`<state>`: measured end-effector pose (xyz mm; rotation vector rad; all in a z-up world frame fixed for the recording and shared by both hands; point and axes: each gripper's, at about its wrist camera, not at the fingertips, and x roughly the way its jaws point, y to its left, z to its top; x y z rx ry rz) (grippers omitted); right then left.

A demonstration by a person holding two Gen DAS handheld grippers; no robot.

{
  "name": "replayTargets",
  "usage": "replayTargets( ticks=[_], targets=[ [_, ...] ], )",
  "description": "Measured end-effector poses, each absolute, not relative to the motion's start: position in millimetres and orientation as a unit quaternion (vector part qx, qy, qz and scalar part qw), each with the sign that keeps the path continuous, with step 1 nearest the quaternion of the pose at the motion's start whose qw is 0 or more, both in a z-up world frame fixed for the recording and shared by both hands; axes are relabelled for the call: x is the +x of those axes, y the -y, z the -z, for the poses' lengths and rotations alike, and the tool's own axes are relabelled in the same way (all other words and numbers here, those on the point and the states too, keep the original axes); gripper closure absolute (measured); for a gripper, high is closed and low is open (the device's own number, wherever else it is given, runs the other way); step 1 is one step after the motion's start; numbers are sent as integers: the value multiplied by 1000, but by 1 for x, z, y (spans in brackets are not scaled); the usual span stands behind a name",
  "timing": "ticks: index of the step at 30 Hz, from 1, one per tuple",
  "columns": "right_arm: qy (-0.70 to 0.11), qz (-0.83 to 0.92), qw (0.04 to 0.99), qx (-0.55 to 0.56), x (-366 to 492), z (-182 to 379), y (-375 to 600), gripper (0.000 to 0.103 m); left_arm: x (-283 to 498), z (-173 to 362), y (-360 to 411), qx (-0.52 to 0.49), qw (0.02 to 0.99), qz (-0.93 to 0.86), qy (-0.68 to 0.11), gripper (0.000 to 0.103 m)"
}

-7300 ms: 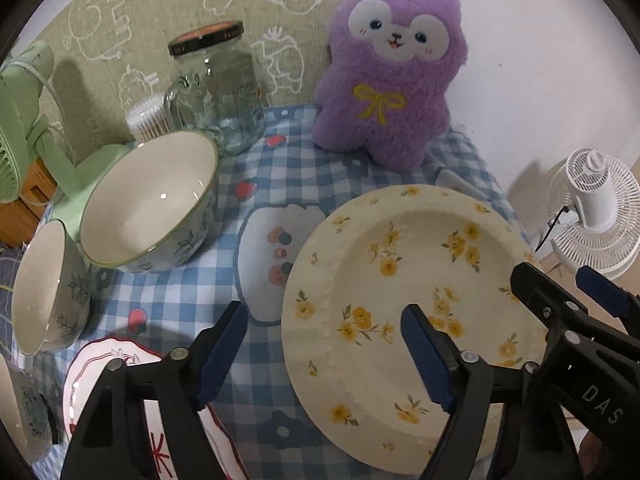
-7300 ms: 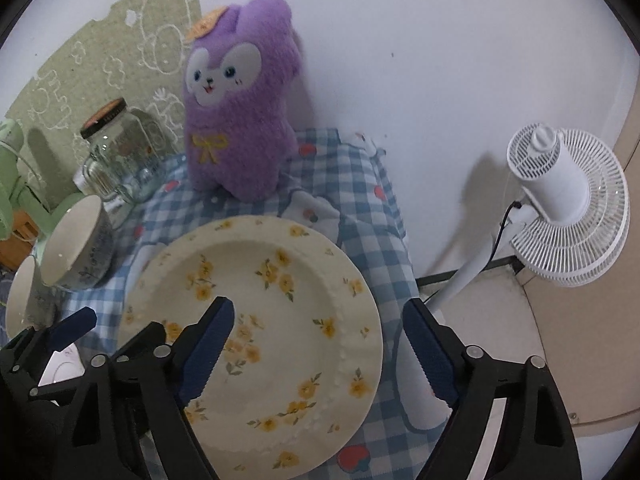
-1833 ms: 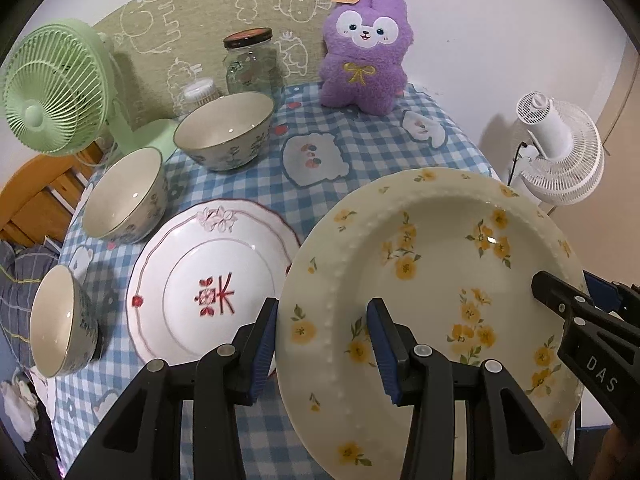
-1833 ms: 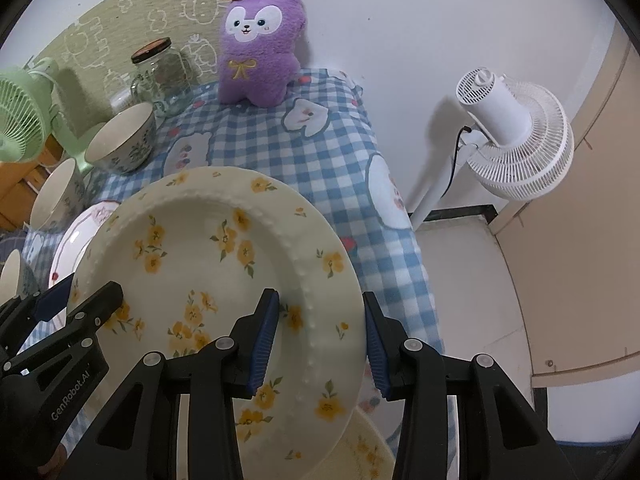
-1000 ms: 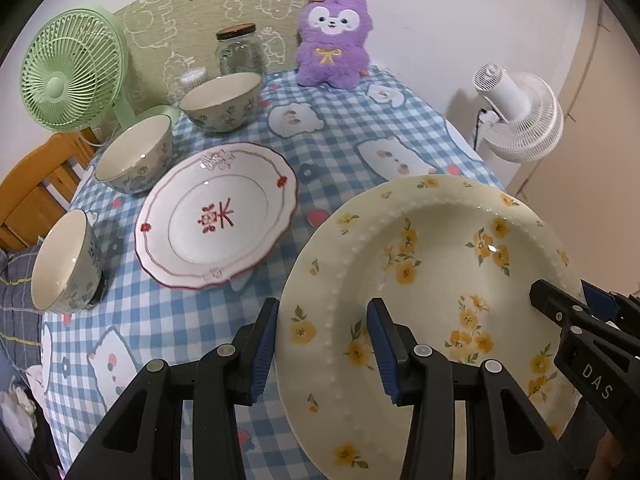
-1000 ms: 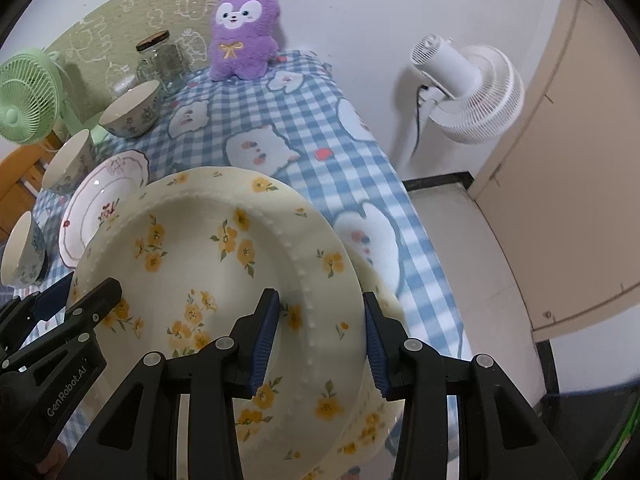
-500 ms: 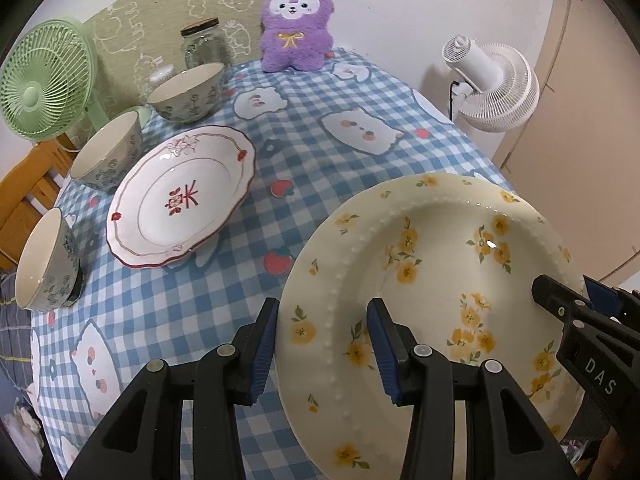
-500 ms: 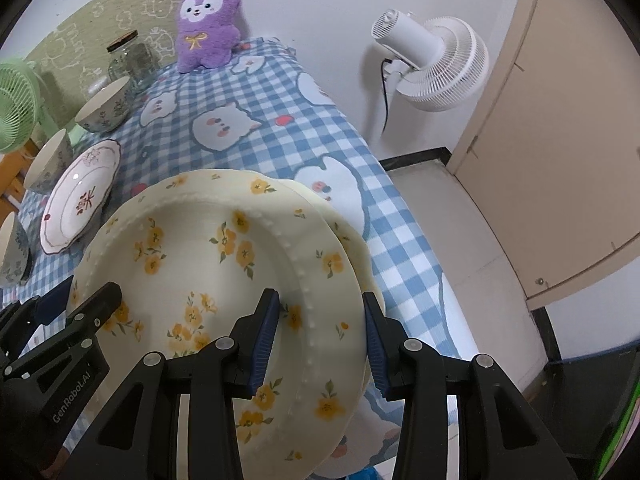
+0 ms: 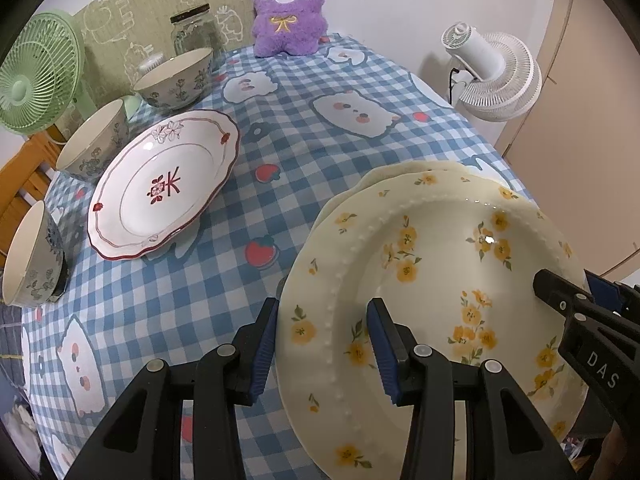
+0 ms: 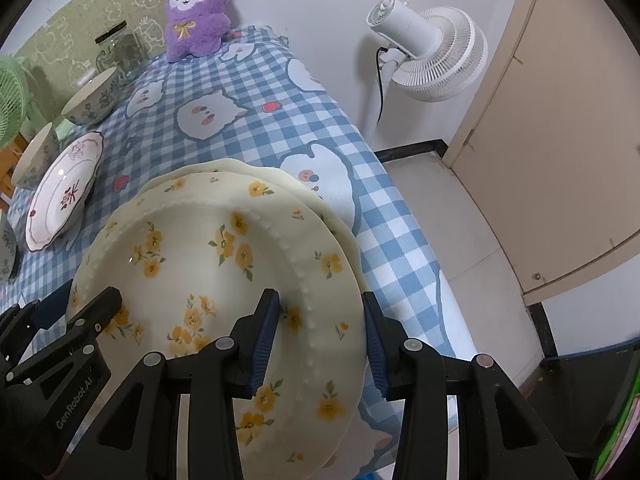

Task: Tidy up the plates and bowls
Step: 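Lower the yellow-flowered plate onto the other yellow-flowered plate with both grippers, then open both grippers and release the stacked yellow-flowered plate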

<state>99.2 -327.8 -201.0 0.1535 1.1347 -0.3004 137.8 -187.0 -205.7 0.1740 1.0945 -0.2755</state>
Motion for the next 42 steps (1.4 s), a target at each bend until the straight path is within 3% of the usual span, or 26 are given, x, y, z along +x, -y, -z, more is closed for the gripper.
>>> replayTargets(
  ticks=[28, 38, 42],
  targets=[
    [-529, 165, 831, 40, 118, 207, 326, 57, 138, 208, 195, 67, 857, 86, -504, 58],
    [-531, 150, 833, 50, 122, 205, 330, 53, 140, 210, 201, 61, 854, 84, -510, 46],
    [-529, 134, 836, 58, 123, 201, 332, 50, 140, 203, 198, 43, 854, 91, -510, 36]
  ],
)
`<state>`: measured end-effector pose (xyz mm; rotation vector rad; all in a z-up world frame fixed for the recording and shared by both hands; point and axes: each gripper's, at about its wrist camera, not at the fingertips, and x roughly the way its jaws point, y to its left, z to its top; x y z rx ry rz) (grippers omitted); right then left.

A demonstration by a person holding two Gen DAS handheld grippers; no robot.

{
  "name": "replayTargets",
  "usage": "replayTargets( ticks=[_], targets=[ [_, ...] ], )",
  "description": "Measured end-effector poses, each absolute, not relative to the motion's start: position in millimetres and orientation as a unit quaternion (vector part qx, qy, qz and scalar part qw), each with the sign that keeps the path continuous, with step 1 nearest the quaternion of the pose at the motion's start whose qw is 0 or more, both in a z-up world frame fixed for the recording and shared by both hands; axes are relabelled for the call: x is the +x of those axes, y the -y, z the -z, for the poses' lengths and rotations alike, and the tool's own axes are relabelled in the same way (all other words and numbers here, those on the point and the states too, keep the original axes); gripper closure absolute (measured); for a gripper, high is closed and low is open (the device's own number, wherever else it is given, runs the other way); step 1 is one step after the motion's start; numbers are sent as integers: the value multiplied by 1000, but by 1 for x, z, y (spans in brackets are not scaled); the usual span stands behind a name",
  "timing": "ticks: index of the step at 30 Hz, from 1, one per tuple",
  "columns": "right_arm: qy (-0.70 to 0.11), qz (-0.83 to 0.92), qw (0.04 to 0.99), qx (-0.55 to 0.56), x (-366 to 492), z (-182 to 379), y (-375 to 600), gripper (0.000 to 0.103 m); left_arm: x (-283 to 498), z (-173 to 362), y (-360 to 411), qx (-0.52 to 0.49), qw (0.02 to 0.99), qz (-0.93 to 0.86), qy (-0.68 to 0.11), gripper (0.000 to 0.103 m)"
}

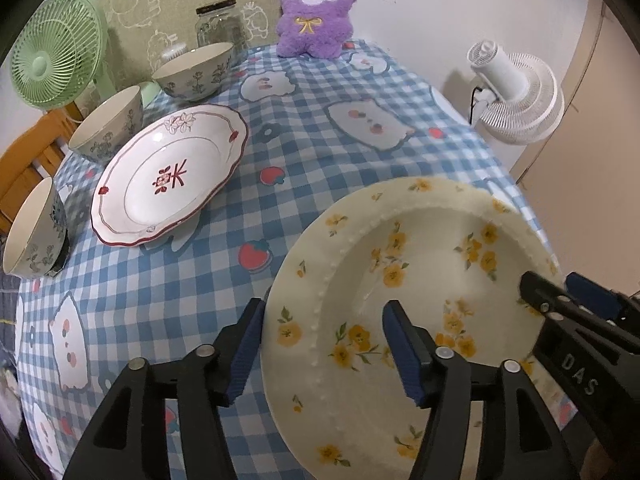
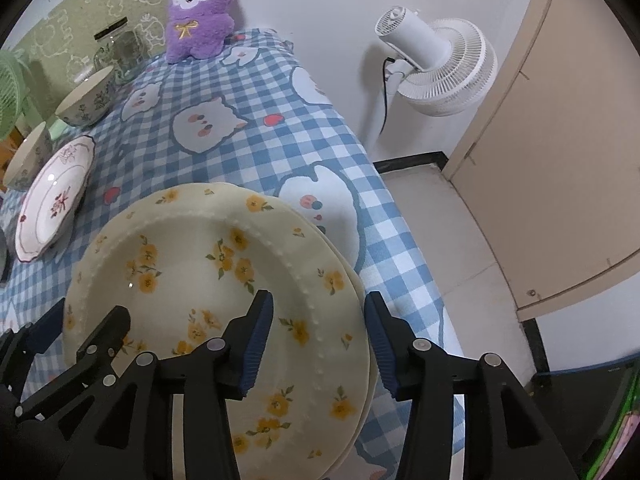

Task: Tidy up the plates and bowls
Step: 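Open both grippers and release the stacked yellow-flowered plate, then move both grippers to the red-rimmed white plate and grasp its rim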

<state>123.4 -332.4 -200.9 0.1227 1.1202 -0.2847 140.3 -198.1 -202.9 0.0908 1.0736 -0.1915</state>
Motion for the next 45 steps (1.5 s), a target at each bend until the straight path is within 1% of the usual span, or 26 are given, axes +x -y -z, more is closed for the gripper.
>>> replayTargets(
  ticks=[1, 4, 5, 6, 8, 11, 13, 17, 31, 39, 45],
  targets=[
    [-526, 131, 838, 57, 124, 198, 332, 49, 138, 198, 201, 48, 858, 99, -502, 31],
    [-516, 133, 845, 43, 126, 188, 328, 49, 135, 189, 204, 60, 865, 99, -489, 29],
    [-514, 126, 847, 48, 126, 184, 328, 47, 136, 187, 203, 56, 863, 103, -492, 25],
    [-513, 121, 848, 53, 127, 181, 327, 45, 137, 185, 202, 50, 861, 107, -494, 24],
    [-506, 116, 853, 53, 128, 172, 322, 36, 135, 177, 200, 50, 865, 108, -487, 24],
    [-496, 106, 860, 50, 129, 159, 312, 28, 133, 165, 196, 45, 869, 112, -479, 22],
    [-492, 99, 864, 50, 128, 150, 304, 26, 132, 156, 192, 41, 872, 112, -475, 20],
    [-485, 89, 869, 50, 126, 132, 290, 24, 130, 140, 183, 37, 876, 113, -467, 19],
    [-443, 70, 893, 35, 108, 68, 225, 23, 110, 82, 127, 18, 895, 90, -437, 16],
    [-426, 68, 901, 31, 94, 43, 191, 23, 95, 57, 94, 11, 903, 80, -422, 16],
    [-417, 65, 906, 25, 86, 30, 168, 23, 89, 46, 70, 4, 907, 83, -413, 13]
  ],
)
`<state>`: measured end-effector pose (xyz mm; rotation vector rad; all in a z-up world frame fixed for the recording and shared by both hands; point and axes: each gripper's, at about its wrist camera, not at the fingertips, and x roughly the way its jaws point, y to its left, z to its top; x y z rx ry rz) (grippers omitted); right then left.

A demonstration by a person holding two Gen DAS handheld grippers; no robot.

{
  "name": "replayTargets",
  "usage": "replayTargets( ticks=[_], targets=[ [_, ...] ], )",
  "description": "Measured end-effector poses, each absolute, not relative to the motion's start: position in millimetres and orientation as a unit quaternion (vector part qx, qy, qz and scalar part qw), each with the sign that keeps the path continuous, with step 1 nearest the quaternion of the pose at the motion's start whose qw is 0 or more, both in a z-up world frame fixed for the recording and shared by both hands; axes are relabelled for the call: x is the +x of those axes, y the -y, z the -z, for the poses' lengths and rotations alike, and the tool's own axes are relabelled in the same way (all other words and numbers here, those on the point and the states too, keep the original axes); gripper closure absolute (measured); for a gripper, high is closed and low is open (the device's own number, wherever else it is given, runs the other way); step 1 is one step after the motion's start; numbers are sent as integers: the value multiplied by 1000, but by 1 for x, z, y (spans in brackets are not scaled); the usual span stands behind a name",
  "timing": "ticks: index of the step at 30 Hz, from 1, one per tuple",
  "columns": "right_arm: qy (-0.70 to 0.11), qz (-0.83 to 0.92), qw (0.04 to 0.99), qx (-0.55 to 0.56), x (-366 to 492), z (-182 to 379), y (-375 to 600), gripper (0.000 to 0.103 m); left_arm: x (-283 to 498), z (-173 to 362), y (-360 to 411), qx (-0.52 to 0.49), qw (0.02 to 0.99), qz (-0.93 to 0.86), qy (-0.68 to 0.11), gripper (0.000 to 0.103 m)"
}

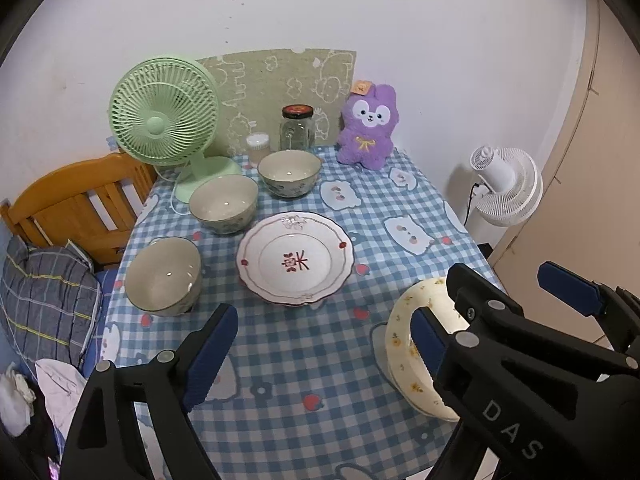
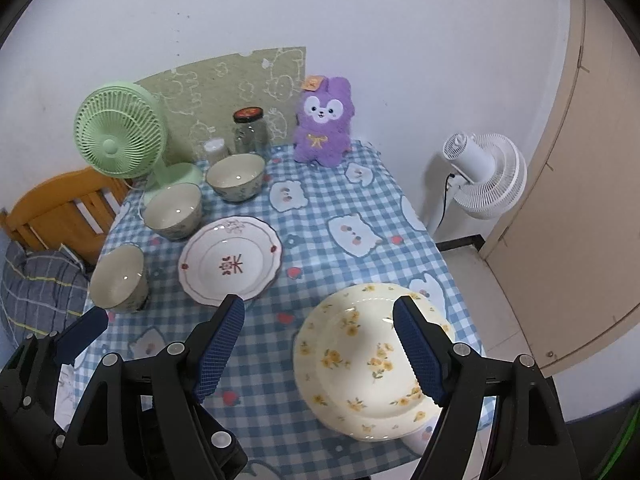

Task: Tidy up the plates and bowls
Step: 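Move both grippers to the red-rimmed white plate and grasp its rim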

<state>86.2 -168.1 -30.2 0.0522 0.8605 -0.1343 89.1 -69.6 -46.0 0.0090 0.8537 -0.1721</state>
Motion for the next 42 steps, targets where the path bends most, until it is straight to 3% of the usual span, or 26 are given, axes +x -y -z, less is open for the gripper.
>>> replayTargets(
  ticks=[18, 42],
  targets=[
    [-440, 16, 898, 20, 116, 40, 136, 23, 105, 54, 36, 5, 906, 48, -421, 13],
    [-461, -52, 886, -14, 244, 101, 131, 23, 222, 120, 30, -22, 889, -49, -454, 17]
  ],
)
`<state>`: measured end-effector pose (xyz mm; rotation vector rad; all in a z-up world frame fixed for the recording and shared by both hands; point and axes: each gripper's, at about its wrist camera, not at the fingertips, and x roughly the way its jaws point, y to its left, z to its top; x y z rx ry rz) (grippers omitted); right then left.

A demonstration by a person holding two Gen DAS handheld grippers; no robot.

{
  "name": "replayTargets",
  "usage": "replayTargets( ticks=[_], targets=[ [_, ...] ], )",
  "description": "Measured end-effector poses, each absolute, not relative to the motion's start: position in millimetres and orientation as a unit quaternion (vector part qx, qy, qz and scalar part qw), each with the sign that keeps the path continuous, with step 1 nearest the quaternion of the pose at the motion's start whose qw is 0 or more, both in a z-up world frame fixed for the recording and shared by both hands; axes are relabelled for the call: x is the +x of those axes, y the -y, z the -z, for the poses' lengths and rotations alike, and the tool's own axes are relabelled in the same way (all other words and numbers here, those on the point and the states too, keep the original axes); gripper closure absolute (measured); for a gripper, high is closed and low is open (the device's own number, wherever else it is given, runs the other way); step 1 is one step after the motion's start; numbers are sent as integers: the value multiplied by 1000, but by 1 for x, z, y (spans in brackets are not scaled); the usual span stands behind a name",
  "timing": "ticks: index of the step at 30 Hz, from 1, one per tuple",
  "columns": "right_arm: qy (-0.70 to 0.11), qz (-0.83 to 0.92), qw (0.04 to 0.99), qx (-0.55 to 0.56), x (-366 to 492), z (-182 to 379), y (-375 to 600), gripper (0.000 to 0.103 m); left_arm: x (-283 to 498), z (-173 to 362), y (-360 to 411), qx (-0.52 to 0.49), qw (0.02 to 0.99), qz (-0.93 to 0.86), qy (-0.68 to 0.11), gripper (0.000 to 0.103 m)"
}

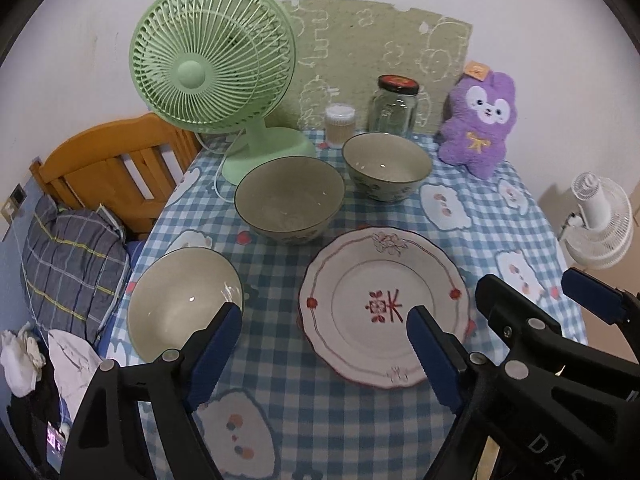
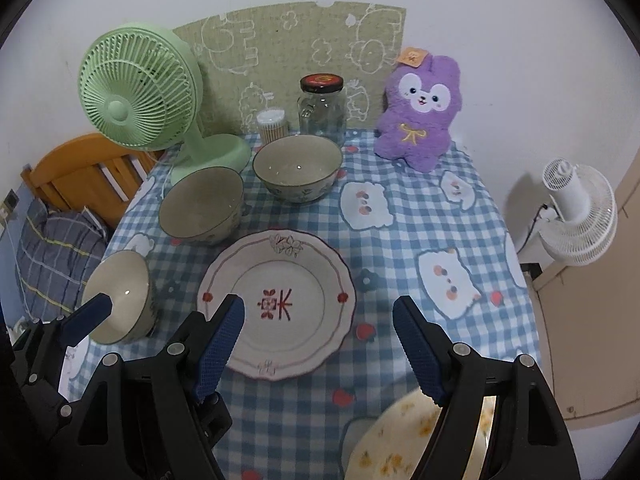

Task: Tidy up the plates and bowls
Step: 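Move both grippers to the red-rimmed white plate and grasp its rim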

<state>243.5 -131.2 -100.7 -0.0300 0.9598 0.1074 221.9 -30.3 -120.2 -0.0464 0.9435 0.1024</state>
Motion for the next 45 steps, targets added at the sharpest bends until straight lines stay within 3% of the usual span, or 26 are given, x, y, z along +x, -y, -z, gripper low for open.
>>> replayTargets(
  ticks=[31, 45],
  targets=[
    [-506, -68, 860, -16, 320, 192, 131, 28, 291, 207, 23, -24, 860, -78, -504, 25],
    [-520, -72, 851, -11, 329, 207, 135, 29, 297, 212, 31, 10, 862, -92, -498, 31]
  ],
)
